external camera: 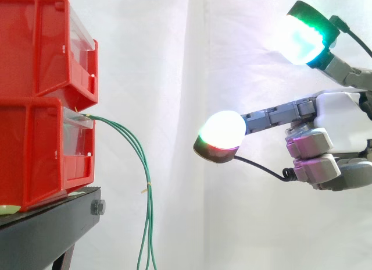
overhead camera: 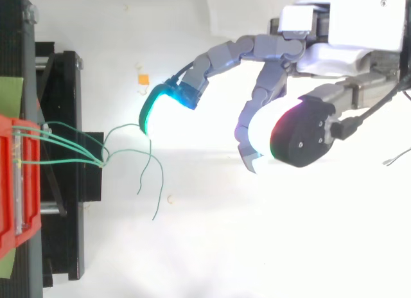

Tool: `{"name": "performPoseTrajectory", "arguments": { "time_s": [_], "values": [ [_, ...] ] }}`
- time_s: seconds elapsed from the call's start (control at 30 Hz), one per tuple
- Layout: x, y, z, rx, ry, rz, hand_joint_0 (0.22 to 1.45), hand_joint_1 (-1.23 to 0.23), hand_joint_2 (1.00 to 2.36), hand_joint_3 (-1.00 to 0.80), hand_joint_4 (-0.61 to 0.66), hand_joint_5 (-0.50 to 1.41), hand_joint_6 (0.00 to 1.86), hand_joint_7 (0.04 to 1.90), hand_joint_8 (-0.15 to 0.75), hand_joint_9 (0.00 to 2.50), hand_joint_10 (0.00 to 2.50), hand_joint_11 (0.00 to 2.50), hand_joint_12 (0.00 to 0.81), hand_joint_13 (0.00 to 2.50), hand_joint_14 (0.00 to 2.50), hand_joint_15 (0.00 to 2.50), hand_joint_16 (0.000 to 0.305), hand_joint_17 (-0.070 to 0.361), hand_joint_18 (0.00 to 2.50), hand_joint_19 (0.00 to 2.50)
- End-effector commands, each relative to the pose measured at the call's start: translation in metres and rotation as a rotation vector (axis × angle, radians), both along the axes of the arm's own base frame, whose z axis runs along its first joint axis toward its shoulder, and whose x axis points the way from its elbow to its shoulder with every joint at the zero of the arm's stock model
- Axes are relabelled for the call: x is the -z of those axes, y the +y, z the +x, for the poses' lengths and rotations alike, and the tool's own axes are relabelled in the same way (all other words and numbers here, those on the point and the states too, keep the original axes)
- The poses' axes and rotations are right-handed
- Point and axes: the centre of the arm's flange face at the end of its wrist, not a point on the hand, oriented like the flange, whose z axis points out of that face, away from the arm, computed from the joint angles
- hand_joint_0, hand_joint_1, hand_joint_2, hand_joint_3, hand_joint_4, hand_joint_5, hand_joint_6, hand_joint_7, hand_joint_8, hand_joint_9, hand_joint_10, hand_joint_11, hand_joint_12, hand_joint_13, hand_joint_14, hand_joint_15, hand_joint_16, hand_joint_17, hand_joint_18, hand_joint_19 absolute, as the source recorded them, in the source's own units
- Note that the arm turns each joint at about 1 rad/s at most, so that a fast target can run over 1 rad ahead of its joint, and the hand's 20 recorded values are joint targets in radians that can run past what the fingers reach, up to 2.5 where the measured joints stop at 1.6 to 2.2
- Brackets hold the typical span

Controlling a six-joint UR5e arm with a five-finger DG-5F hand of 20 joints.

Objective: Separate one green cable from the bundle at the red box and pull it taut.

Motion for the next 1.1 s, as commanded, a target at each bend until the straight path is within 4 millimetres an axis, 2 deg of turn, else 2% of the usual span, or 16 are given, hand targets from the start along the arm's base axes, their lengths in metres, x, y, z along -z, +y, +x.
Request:
{"name": "performPoseTrajectory", "arguments": {
  "time_s": [0.0,0.03,0.07,0.13,0.33,0.63,0.67,0.8,0.97,1.07],
  "values": [
    [0.001,-0.003,0.000,-0.002,0.000,-0.005,0.33,-0.42,1.00,-0.50,0.13,-0.26,0.50,0.61,0.346,1.18,0.02,0.83,0.472,1.20,0.02,0.81,0.099,0.222,1.79,0.67],
    [0.021,-0.003,0.003,-0.005,0.029,-0.003,0.33,-0.42,1.00,-0.50,0.13,-0.26,0.50,0.61,0.346,1.18,0.01,0.83,0.474,1.20,0.02,0.81,0.098,0.221,1.79,0.68],
    [0.026,-0.004,0.004,-0.004,0.035,-0.002,0.33,-0.42,1.00,-0.50,0.13,-0.26,0.50,0.61,0.345,1.17,0.02,0.84,0.476,1.20,0.02,0.81,0.098,0.221,1.79,0.68],
    [0.056,-0.008,0.011,-0.020,0.043,0.016,0.33,-0.42,1.00,-0.50,0.13,-0.26,0.50,0.61,0.344,1.17,0.01,0.83,0.474,1.20,0.02,0.81,0.098,0.221,1.79,0.68],
    [0.053,-0.007,0.018,-0.037,-0.017,0.026,0.33,-0.42,1.00,-0.50,0.13,-0.26,0.50,0.61,0.346,1.18,0.02,0.83,0.474,1.19,0.02,0.81,0.098,0.220,1.78,0.68],
    [0.046,-0.025,0.020,-0.057,-0.058,0.007,0.34,-0.42,1.00,-0.50,0.13,-0.26,0.50,0.61,0.346,1.17,0.02,0.82,0.475,1.19,0.02,0.81,0.098,0.220,1.77,0.68],
    [0.050,-0.026,0.021,-0.056,-0.060,-0.005,0.34,-0.42,1.00,-0.50,0.13,-0.26,0.50,0.61,0.344,1.17,0.02,0.83,0.473,1.19,0.02,0.81,0.097,0.219,1.77,0.68],
    [0.088,-0.032,0.035,-0.062,-0.090,-0.010,0.33,-0.42,1.00,-0.50,0.13,-0.26,0.50,0.61,0.347,1.17,0.02,0.84,0.475,1.19,0.02,0.81,0.097,0.219,1.77,0.67],
    [0.085,-0.032,0.037,-0.073,-0.100,-0.004,0.34,-0.42,1.00,-0.50,0.13,-0.26,0.50,0.61,0.345,1.17,0.01,0.83,0.473,1.19,0.02,0.81,0.097,0.219,1.77,0.68],
    [0.074,-0.035,0.043,-0.073,-0.112,-0.005,0.34,-0.41,1.00,-0.50,0.13,-0.26,0.50,0.61,0.342,1.18,0.02,0.82,0.474,1.19,0.02,0.81,0.097,0.219,1.76,0.68]
  ]
}}
